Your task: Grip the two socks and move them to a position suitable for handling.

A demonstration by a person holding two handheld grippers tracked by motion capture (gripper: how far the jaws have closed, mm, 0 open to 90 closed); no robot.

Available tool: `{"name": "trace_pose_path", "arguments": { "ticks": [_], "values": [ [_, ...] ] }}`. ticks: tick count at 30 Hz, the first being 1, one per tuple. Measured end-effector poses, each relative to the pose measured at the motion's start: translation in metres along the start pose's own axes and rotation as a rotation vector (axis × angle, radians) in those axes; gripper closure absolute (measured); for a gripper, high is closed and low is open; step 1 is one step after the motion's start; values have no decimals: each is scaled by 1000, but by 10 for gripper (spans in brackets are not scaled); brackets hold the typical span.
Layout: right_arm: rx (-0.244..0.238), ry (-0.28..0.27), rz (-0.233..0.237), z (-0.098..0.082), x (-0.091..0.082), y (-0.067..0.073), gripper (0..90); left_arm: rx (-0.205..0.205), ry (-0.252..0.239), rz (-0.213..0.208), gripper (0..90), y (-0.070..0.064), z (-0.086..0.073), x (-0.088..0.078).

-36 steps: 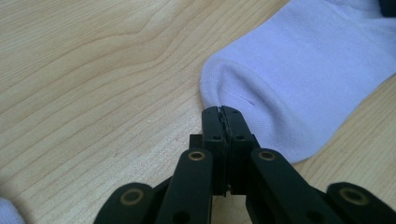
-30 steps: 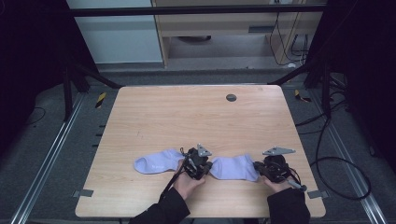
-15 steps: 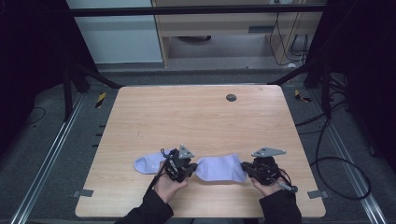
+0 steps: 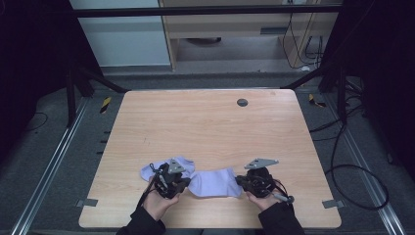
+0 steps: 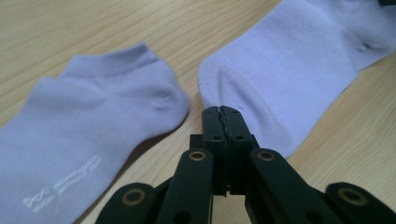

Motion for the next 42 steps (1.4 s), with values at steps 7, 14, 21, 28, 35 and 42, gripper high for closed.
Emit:
{"name": "trace_pose_path", "arguments": {
  "ticks": [7,14,21,28,35,42],
  "values": [
    [-9,24,22,-3,10,11,857,-10,35,4,892,8,-19,0],
    [-20,44,16,-9,19,12,830,-11,50,14,882,10,-25,5],
    [-29,42,1,-10,19,11,773,-26,26,30,771,15,-25,1],
    [-17,-24,-13,2,11,5,702,-65,-59,84,644,36,-17,-23],
    [-1,-82,-23,19,8,1,639,-107,-103,146,542,61,-16,-37],
    [17,-116,-22,36,8,4,607,-155,-123,214,484,93,-23,-48]
  ]
}}
Point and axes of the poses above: each handheld gripper's, and its own axes: x roughly forward along the jaws, z roughly out of its top, y roughly to its left, the point moved 10 cm from there along x, roughly forward along the jaws, and after that the axes turned 4 degrees about -z, right-handed, at the moved point
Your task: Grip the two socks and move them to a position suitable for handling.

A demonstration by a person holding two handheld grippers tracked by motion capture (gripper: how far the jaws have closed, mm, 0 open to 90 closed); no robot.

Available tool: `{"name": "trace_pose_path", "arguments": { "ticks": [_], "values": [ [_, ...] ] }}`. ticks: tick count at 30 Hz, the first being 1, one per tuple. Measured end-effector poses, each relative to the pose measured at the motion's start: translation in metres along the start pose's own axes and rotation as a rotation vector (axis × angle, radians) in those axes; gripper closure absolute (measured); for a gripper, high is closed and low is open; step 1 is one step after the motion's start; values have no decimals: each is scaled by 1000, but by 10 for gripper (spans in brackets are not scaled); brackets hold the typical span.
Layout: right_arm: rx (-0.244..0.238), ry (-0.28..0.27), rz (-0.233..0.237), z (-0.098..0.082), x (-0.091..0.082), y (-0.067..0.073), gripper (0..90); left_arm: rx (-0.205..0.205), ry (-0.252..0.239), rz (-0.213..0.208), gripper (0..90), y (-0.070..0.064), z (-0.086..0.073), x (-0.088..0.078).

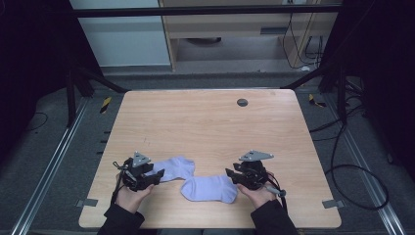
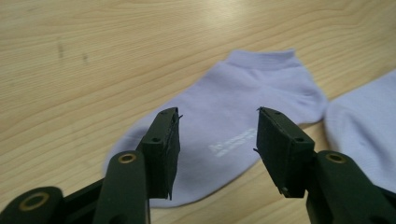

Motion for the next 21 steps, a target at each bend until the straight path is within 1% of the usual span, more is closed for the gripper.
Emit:
{"name": "trace_pose_path", "arguments": {
  "ticks": [1,2,3,4,5,6,7,8,9,11,13,14,15,16,17,18,19,20,21],
  "values": [
    [-5,-7,-1,3,1,1,603,-7,0,7,479,4,-1,-1],
    [-3,-10,3,8,5,5,595,-23,-4,18,475,13,-1,-2],
    [-3,-10,3,8,5,5,595,-23,-4,18,473,13,-1,-2],
    [-4,-11,8,12,9,9,586,-34,-9,30,472,21,-2,-3],
    [-5,-12,11,14,12,11,581,-39,-9,36,470,24,-3,-4],
    [-5,-12,11,14,12,11,581,-39,-9,36,471,24,-3,-4],
    [-7,-11,14,19,17,15,573,-51,-8,47,471,31,-5,-4],
    [-7,-11,14,19,17,15,573,-51,-8,47,471,31,-5,-4],
    [-6,-10,19,22,22,19,567,-51,-6,53,471,34,-6,-5],
    [-8,-12,19,25,24,21,564,-64,-7,60,471,40,-7,-5],
    [-8,-13,25,30,32,27,556,-73,1,69,473,47,-11,-3],
    [-8,-13,25,30,32,27,556,-73,1,69,474,47,-11,-3],
    [-10,-13,28,34,38,33,553,-74,8,74,475,52,-13,-2],
    [-10,-13,28,34,38,33,553,-74,8,74,476,52,-13,-2],
    [-9,-7,30,36,41,35,553,-76,7,78,476,54,-14,-1],
    [-15,-4,34,39,48,40,552,-83,10,84,478,57,-15,0],
    [-18,-4,36,40,51,43,551,-83,10,84,478,57,-15,0],
    [-18,-4,36,40,51,43,551,-84,16,85,478,58,-16,0],
    [-15,3,39,41,54,46,551,-87,15,86,480,60,-17,1]
  ]
}}
Point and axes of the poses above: each handheld gripper's, and its own axes: x roughly forward along the jaws, z roughly out of its top, y roughly to its left, the point moved 10 cm from there along x, roughly forward along the jaws, and after that the axes turned 4 degrees about -z, right-handed, at the moved point
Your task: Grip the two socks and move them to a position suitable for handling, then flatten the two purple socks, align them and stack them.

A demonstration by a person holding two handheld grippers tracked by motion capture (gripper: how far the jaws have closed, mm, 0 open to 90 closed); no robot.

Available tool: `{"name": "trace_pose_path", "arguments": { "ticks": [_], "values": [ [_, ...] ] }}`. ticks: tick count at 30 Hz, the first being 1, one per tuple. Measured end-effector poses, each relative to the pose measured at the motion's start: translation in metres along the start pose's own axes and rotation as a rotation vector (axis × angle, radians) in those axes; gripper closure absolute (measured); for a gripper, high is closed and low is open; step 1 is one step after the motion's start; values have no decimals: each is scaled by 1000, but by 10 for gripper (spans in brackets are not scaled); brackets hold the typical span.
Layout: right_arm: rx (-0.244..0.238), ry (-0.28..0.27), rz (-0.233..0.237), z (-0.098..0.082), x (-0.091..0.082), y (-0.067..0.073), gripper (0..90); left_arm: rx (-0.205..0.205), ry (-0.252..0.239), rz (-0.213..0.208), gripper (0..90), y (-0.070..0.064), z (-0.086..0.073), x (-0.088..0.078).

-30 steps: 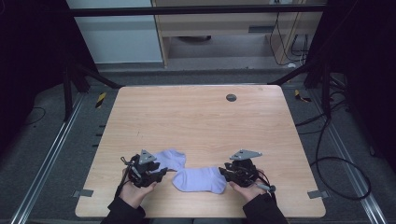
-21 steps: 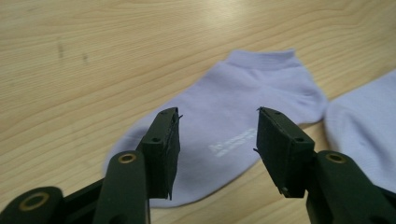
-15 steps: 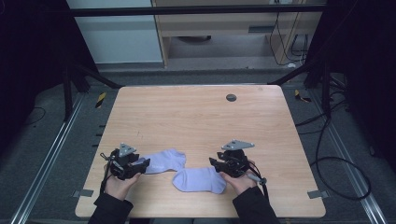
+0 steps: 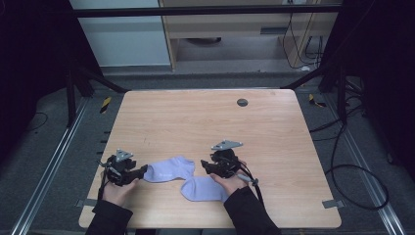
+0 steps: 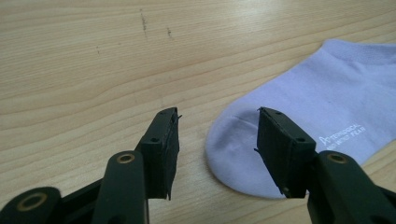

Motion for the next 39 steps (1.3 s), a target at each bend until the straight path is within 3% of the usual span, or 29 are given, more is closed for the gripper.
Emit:
{"name": "trace_pose_path", "arguments": {
  "ticks": [14,30,34,37,39],
  "values": [
    [-19,43,-7,7,50,24,555,-6,33,8,519,10,-8,7],
    [-40,114,-28,-6,83,28,584,21,82,-16,652,3,-16,17],
    [-48,119,-34,-9,85,31,627,15,86,-20,693,2,-16,17],
    [-68,124,-75,-10,84,30,721,10,89,-26,759,-1,-15,18],
    [-57,128,-84,-11,84,30,772,7,91,-30,800,-1,-15,18]
  ]
}}
Point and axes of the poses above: each handheld gripper's, and its own axes: x roughly forward along the jaws, z roughly out of its top, y roughly to its left, the point moved 10 cm from there along x, roughly forward along the jaws, and after that the axes turned 4 degrees about -z, right-handed, at the moved point
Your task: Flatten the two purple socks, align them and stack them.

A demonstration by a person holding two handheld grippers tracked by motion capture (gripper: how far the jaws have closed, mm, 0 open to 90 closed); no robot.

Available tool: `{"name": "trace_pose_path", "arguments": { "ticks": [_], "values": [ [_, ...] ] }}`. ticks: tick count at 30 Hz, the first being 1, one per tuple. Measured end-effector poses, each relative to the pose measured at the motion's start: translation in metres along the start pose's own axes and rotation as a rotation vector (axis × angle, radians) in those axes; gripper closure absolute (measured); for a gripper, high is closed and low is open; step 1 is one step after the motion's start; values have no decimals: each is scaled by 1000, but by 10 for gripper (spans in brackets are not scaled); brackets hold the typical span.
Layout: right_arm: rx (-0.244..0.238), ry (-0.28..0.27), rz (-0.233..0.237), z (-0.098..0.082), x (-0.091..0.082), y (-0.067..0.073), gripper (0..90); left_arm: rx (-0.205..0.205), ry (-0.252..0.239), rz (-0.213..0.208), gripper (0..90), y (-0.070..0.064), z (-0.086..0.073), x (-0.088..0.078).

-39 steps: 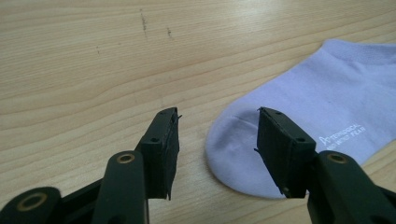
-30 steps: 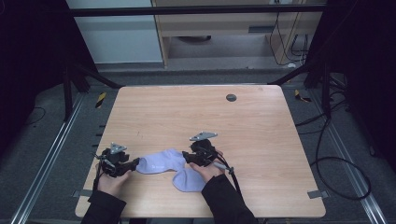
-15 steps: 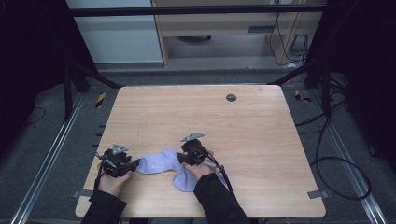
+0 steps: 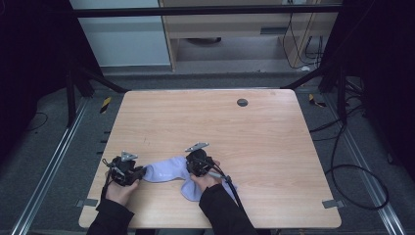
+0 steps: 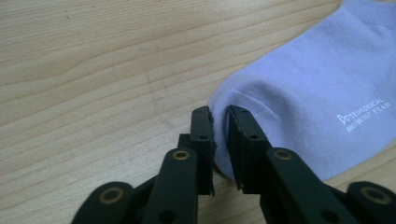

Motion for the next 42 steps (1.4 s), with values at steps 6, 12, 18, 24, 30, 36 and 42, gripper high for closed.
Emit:
{"name": "trace_pose_path", "arguments": {
  "ticks": [6,12,18,24,30,36,42],
  "values": [
    [26,6,0,1,0,1,859,-13,3,-14,862,-2,1,0],
    [51,-9,12,4,-3,1,869,-17,-14,-24,869,-3,5,-6],
    [64,-116,21,25,-19,0,868,-33,-105,-37,870,-7,23,-26],
    [64,-170,36,39,-39,1,868,-46,-147,-50,870,-11,31,-37],
    [18,-168,27,39,-61,-4,868,-31,-159,-73,870,-25,38,-44],
    [10,-157,34,32,-82,-14,868,5,-154,-103,869,-45,44,-48],
    [-5,-131,26,22,-99,-23,868,37,-150,-125,870,-62,48,-50]
  ]
}}
Point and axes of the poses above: each handheld gripper's, and its own axes: x roughly forward along the jaws, z roughly out of its top, y roughly to its left, the point moved 10 cm from there along x, roughly forward along the jaws, and after that the axes turned 4 degrees about -z, right-handed, at the moved point
